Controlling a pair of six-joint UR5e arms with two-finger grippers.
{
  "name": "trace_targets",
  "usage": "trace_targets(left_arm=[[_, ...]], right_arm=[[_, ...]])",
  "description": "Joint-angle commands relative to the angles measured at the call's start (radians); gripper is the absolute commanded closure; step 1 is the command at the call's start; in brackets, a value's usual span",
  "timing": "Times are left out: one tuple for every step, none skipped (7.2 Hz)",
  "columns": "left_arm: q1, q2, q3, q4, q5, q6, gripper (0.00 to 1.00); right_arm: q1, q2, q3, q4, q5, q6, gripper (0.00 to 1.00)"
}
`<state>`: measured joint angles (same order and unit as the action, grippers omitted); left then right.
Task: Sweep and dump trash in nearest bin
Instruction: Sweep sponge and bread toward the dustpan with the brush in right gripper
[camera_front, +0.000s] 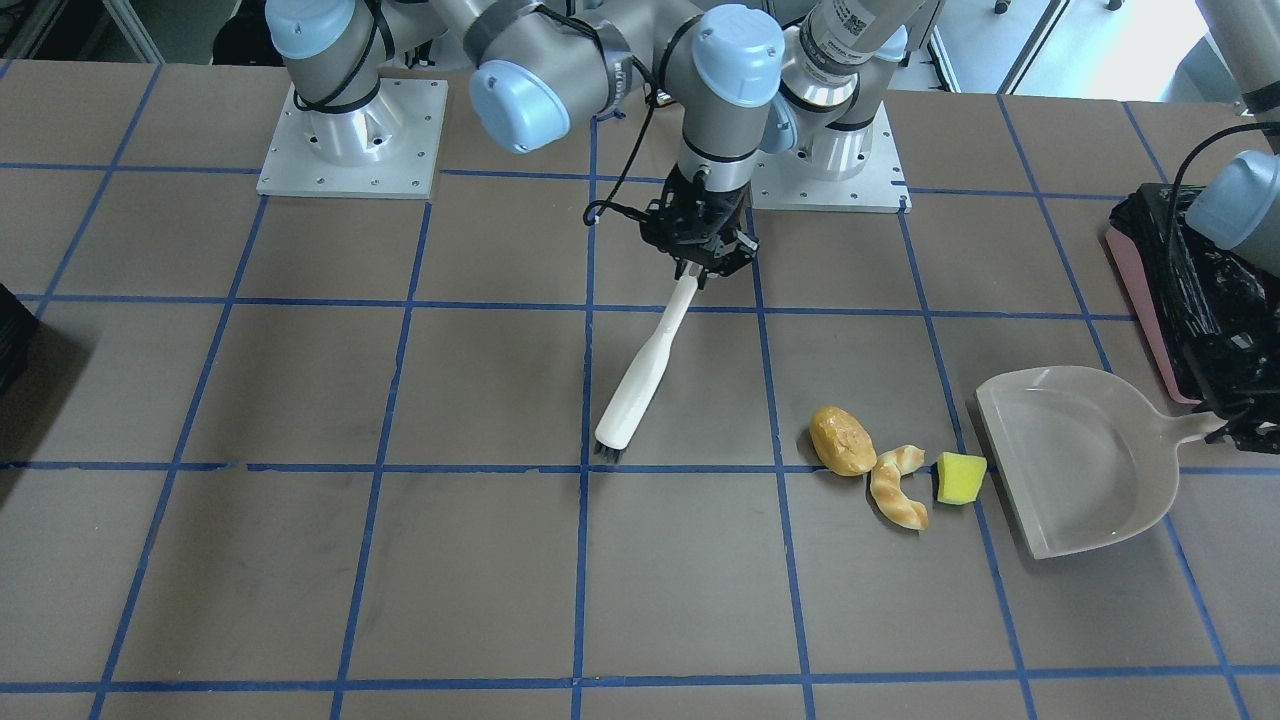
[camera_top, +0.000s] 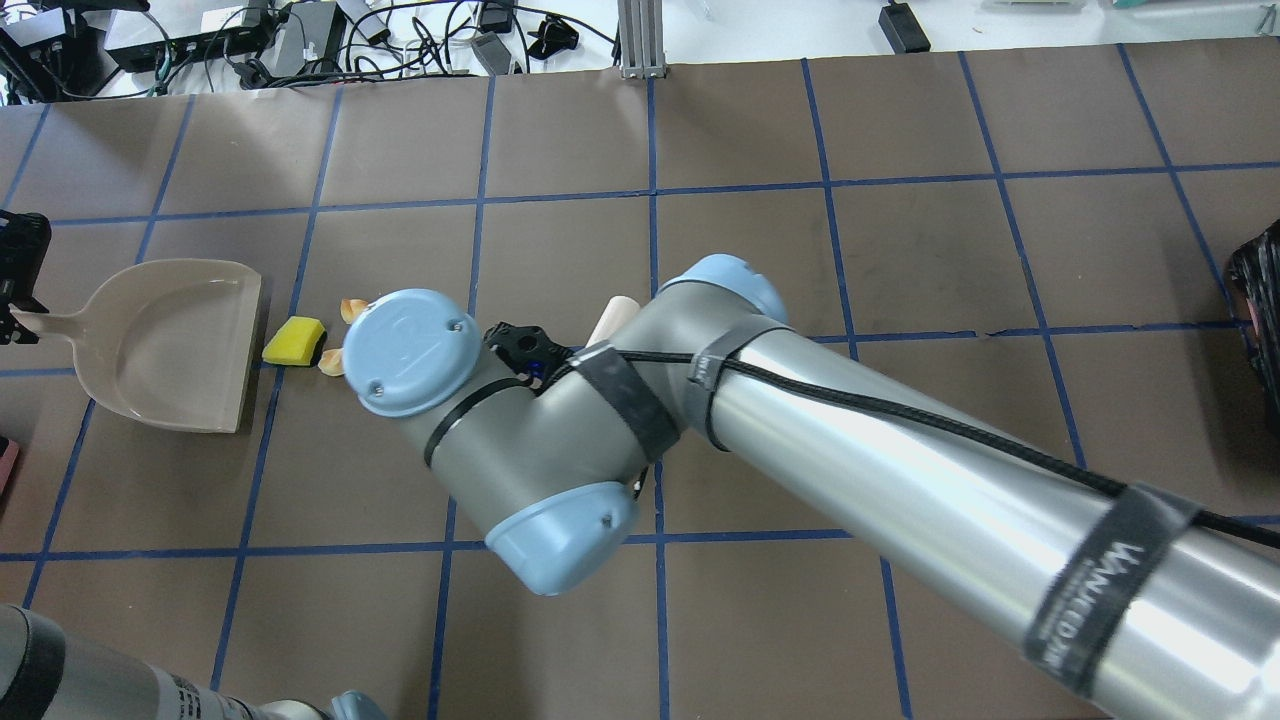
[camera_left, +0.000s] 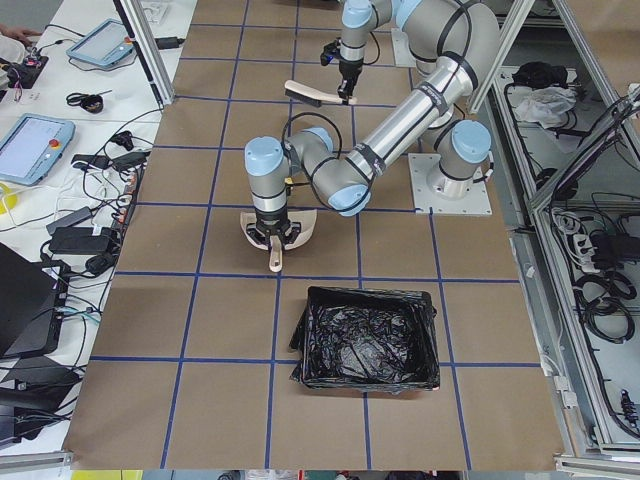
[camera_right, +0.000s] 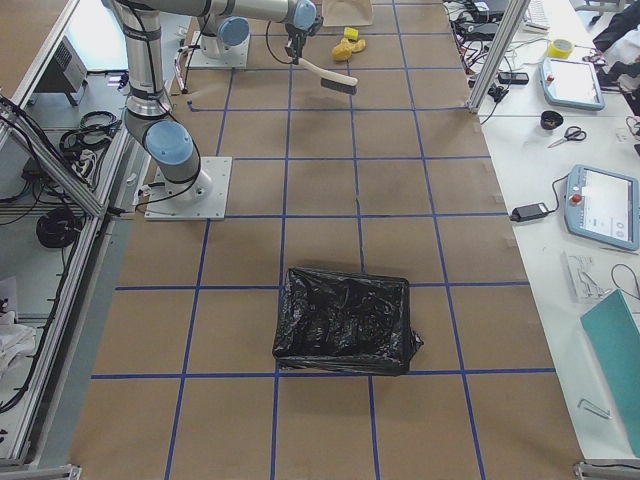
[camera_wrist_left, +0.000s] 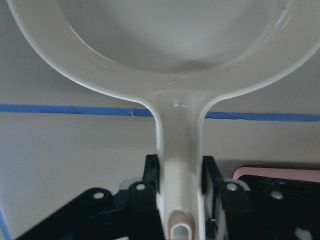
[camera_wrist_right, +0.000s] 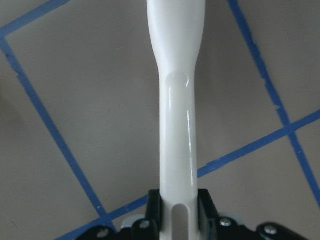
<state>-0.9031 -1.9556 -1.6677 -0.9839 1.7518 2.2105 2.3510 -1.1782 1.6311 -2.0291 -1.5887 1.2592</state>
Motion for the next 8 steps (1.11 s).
trace_targets(left_arm=[[0.0,-0.028,-0.004,0.007,0.0,0.035,1.0],[0.0,-0.038,-0.004,0.007,-0.009,0.037,1.0],[0.0,-0.048,-0.003,0.007,-0.015,0.037,1.0],[-0.002,-0.052,-0.001,0.007,-0.015,0.038,1.0],[-0.002,-0.057,-0.001,0.013,-0.017,0.04,1.0],[-0.002,-0.06,-0.001,0.034,-0.017,0.041,1.0],[-0.003,-0.066,-0.001,0.037,-0.017,0.044,1.0],[-0.005,-0.069,-0.001,0.039,-0.017,0.054,1.0]], right_arm=[[0.092,0.122,-0.162,0.015,0.006,0.202,1.0],[0.144,0.14,-0.216,0.047,0.019,0.27,1.0],[0.162,0.147,-0.221,0.062,0.027,0.308,1.0],[0.171,0.178,-0.247,0.058,0.056,0.35,1.0],[0.174,0.218,-0.31,0.058,0.073,0.37,1.0],[0.175,0.274,-0.377,0.061,0.067,0.368,1.0],[0.176,0.299,-0.399,0.067,0.064,0.364,1.0],[0.176,0.305,-0.399,0.067,0.064,0.359,1.0]])
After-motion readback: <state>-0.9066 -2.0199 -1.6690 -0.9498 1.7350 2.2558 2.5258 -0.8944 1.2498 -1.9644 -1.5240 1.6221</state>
